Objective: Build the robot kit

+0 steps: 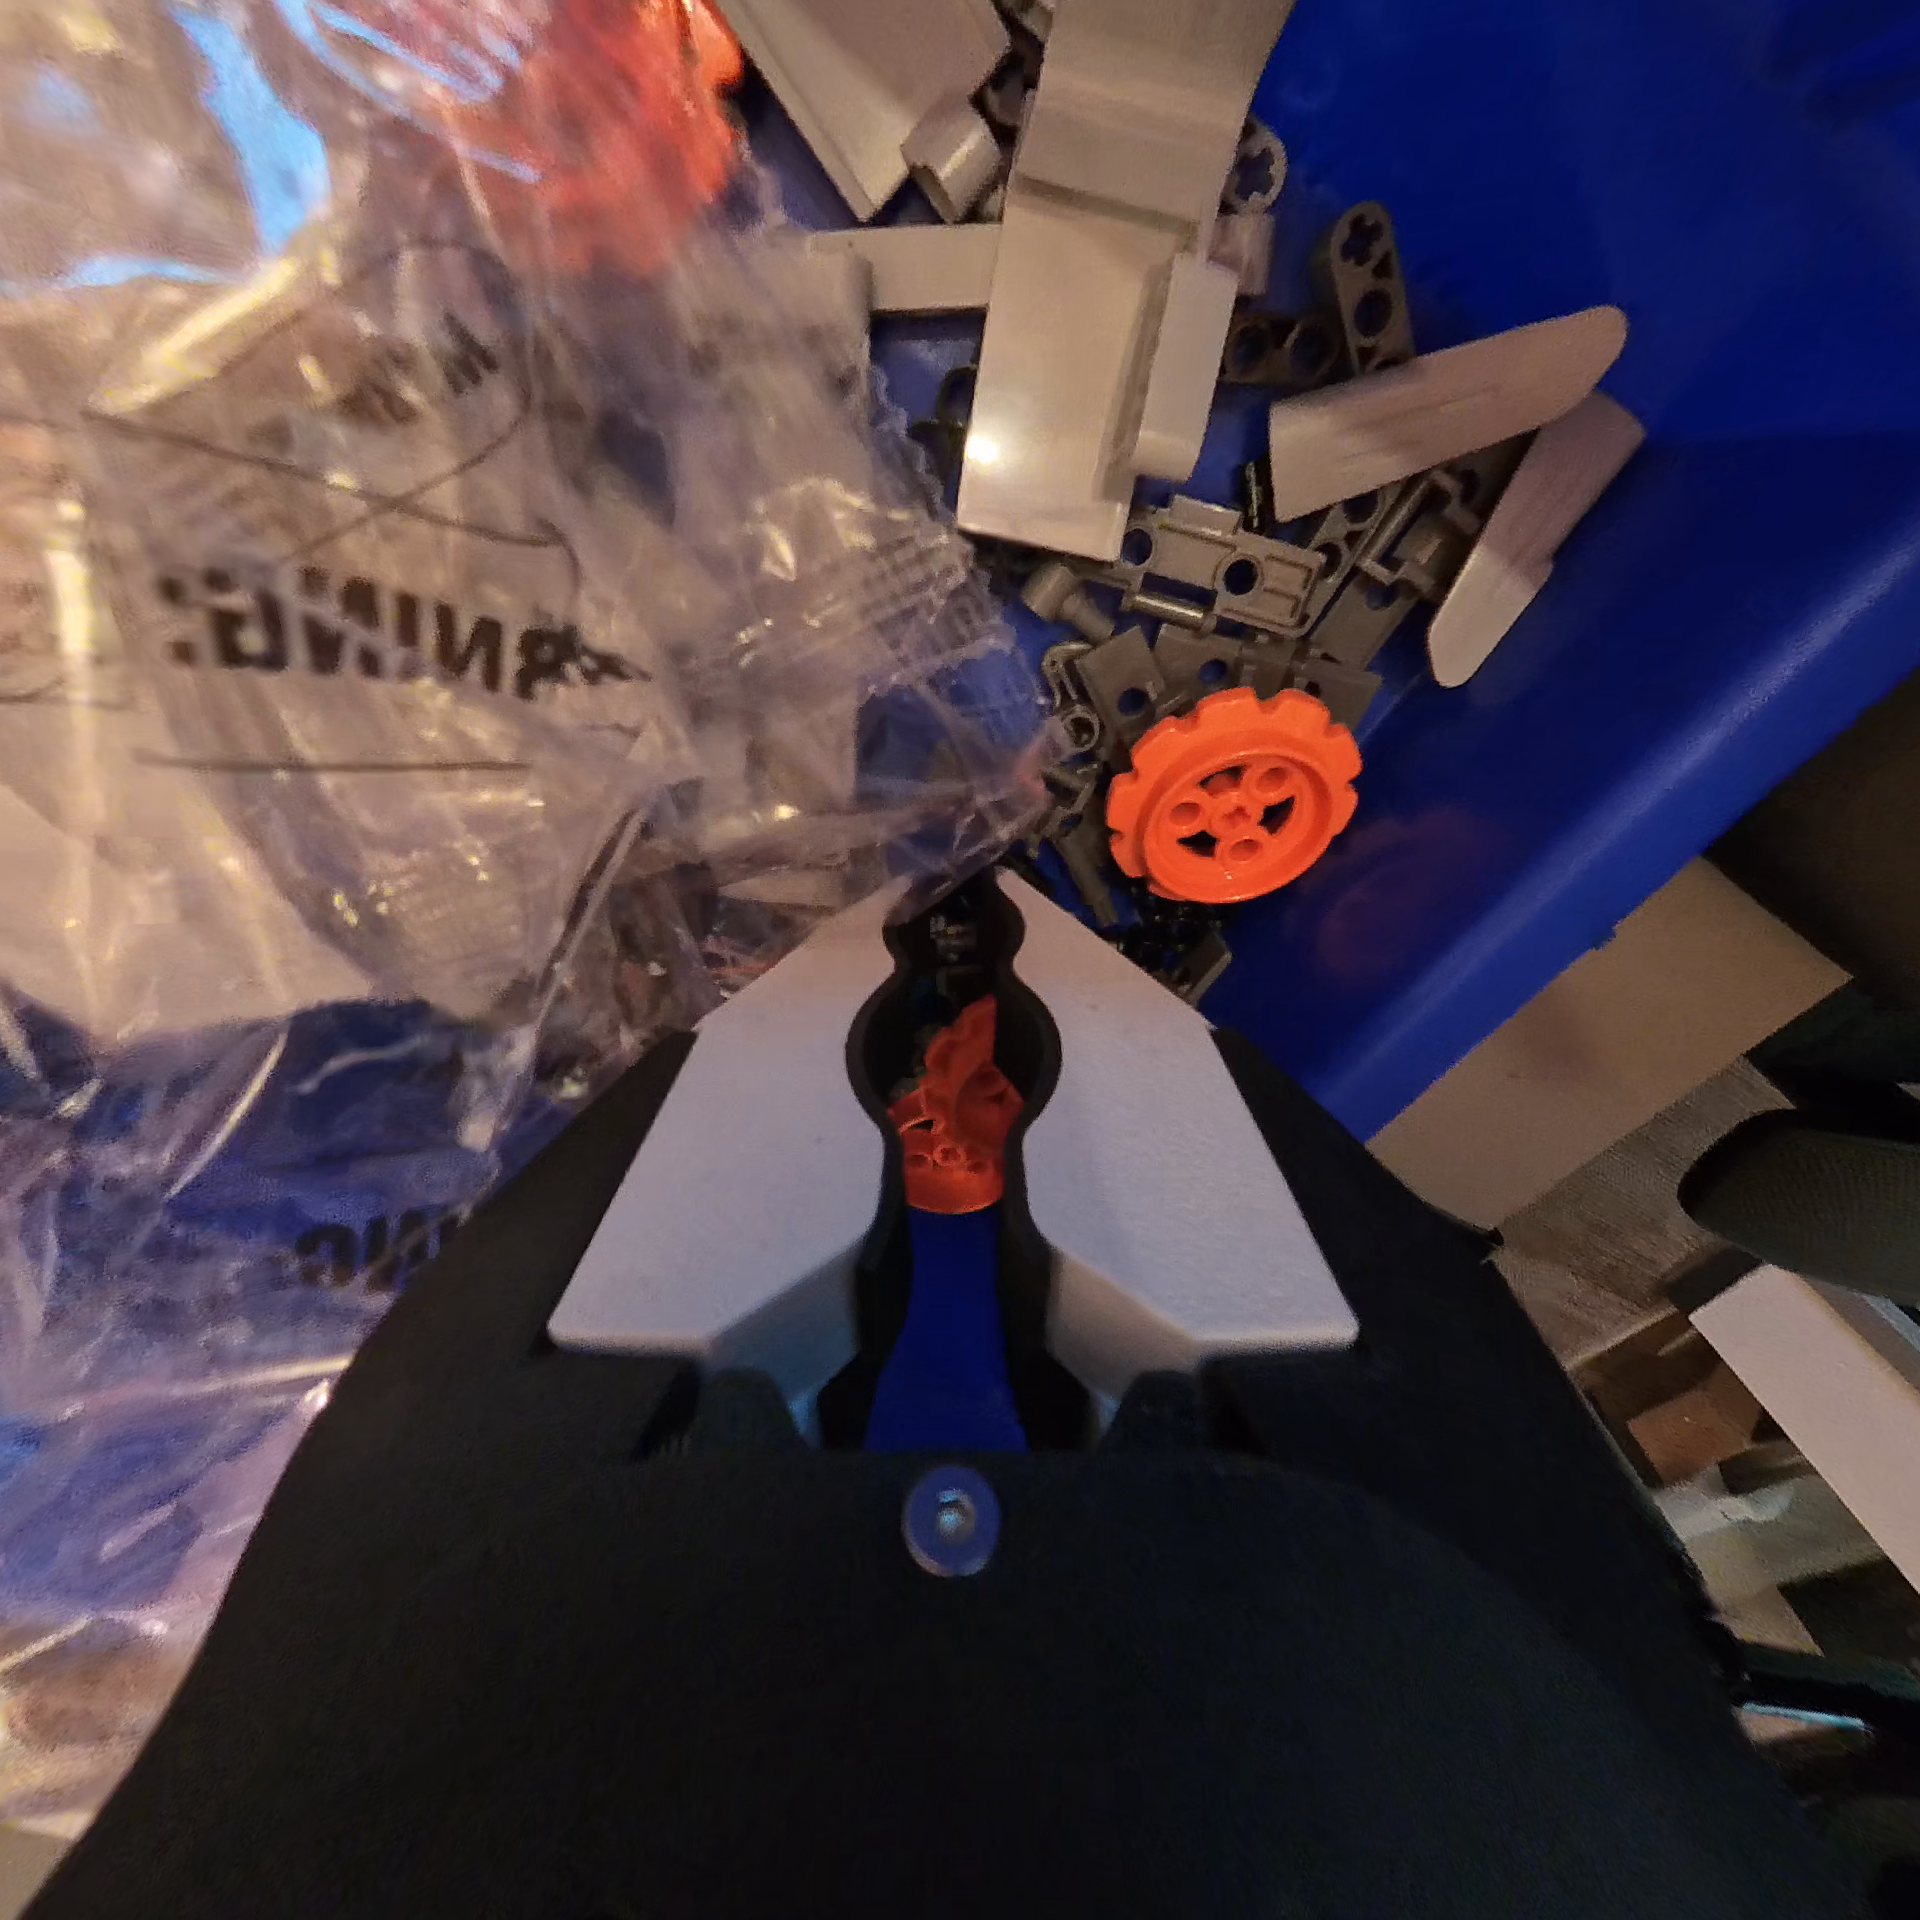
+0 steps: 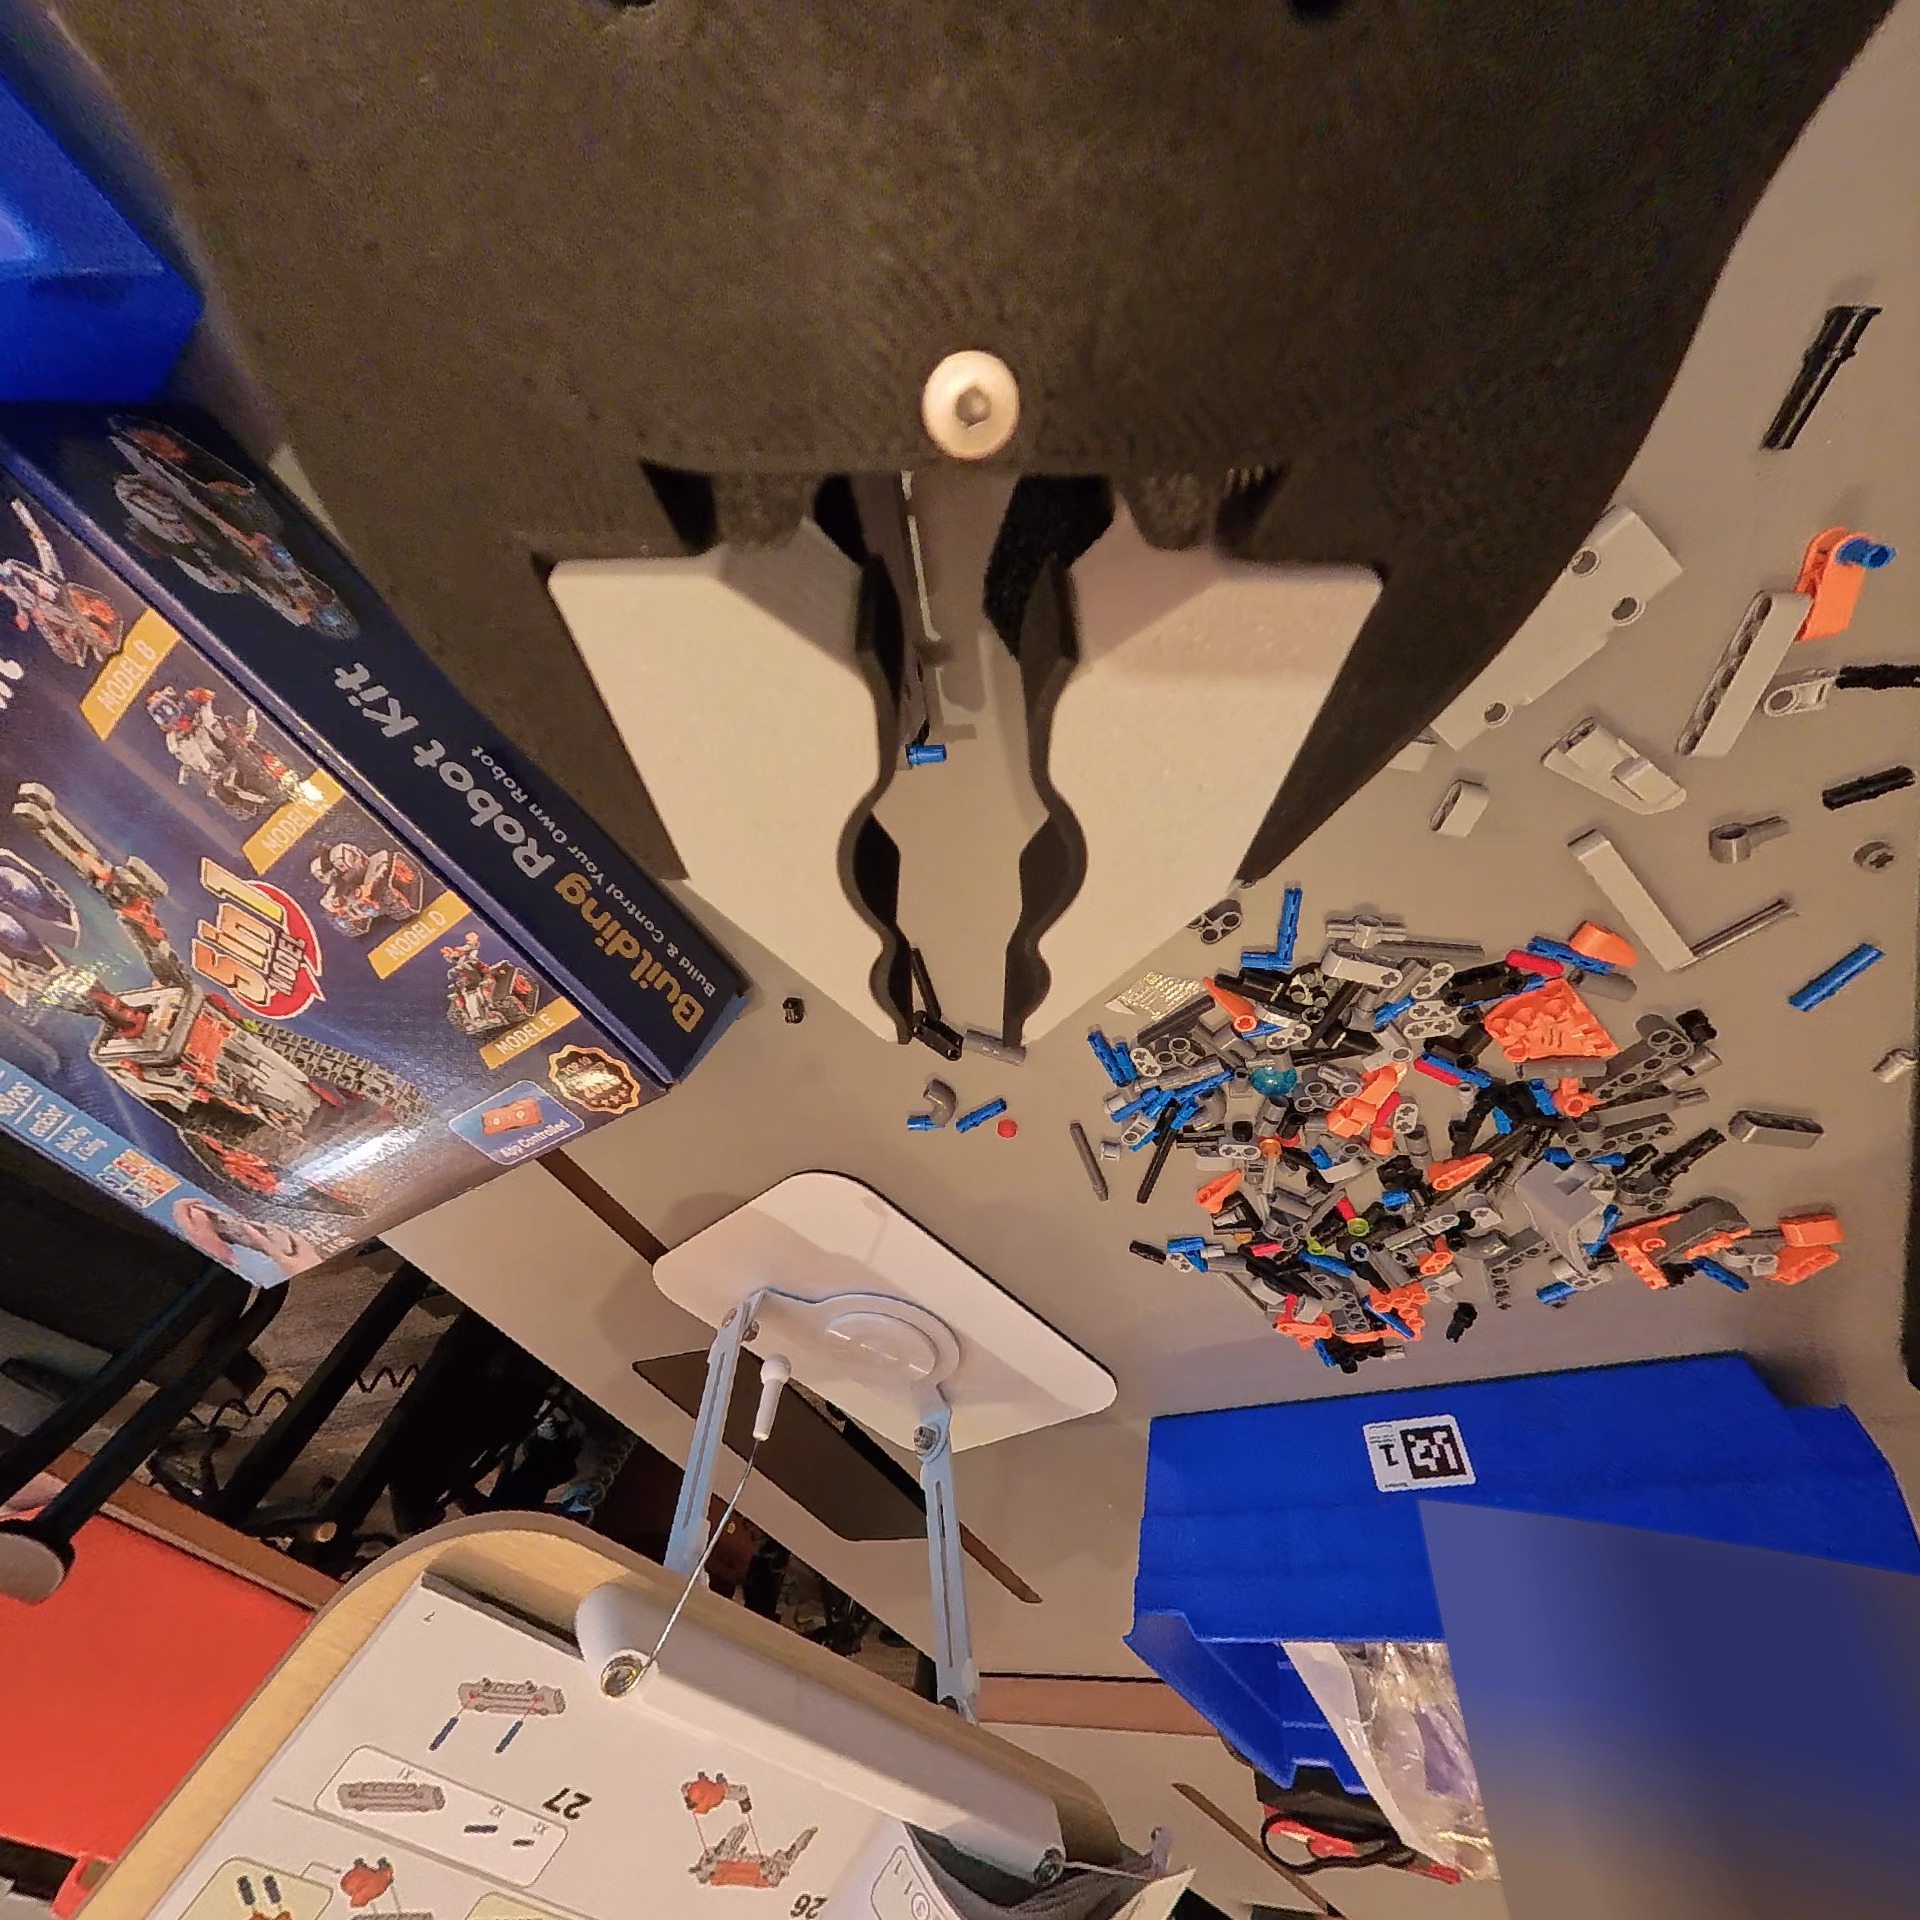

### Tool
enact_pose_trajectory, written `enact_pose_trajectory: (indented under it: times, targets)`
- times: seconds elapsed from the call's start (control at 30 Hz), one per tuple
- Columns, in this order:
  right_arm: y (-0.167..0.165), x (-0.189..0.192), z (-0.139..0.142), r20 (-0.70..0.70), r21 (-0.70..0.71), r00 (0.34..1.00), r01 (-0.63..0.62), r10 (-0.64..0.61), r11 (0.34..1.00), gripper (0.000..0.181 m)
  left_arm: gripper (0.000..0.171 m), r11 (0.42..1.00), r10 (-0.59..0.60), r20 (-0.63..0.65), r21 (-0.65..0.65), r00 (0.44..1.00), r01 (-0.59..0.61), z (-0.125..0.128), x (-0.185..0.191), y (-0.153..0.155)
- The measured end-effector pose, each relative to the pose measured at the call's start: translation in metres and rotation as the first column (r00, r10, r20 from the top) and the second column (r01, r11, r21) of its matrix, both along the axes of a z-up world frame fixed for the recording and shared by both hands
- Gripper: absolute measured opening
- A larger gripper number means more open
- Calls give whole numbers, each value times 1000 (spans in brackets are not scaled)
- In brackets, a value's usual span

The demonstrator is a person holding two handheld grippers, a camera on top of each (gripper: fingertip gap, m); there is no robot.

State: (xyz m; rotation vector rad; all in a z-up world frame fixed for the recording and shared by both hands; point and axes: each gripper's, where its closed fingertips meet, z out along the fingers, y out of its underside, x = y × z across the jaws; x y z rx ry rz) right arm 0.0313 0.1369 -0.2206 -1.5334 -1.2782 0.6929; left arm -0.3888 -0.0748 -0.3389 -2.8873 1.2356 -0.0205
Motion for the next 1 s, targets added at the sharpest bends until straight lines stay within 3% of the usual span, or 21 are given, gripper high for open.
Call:
enact_pose_trajectory:
  times: [0.23, 0.4, 0.47, 0.57, 0.67, 0.73, 0.9, 1.0]
  targets:
    - [0, 3, 2, -7, 3, 1000, 0, 0, 1000, 15, 5, 1000, -21, -8, -17, 1000, 21, -1, 0, -2]
    - [-2, 3, 5, -18, 2, 1000, -4, 4, 1000, 15, 5, 996, 51, 241, 56, 969, -67, 28, 21, 10]
    - [-3, 3, 6, -21, 3, 1000, -8, 8, 1000, 15, 4, 987, 72, 421, 101, 904, -125, 52, 36, 20]
    - [-5, 2, 7, -28, 4, 1000, -14, 14, 1000, 15, 5, 972, 12, 696, 161, 718, -172, 101, 64, 30]
    - [-7, 1, 10, -36, 6, 999, -21, 21, 1000, 15, 5, 963, -27, 844, 166, 536, -212, 139, 76, 32]
    - [-9, 1, 13, -43, 9, 999, -27, 27, 1000, 15, 4, 960, -39, 888, 160, 457, -229, 153, 80, 34]
    - [-13, 0, 17, -63, 8, 997, -42, 43, 999, 15, 4, 947, -79, 945, 171, 319, -271, 179, 83, 37]
    - [-15, 0, 19, -68, 10, 996, -49, 50, 999, 15, 4, 948, -89, 932, 188, 353, -257, 180, 96, 37]
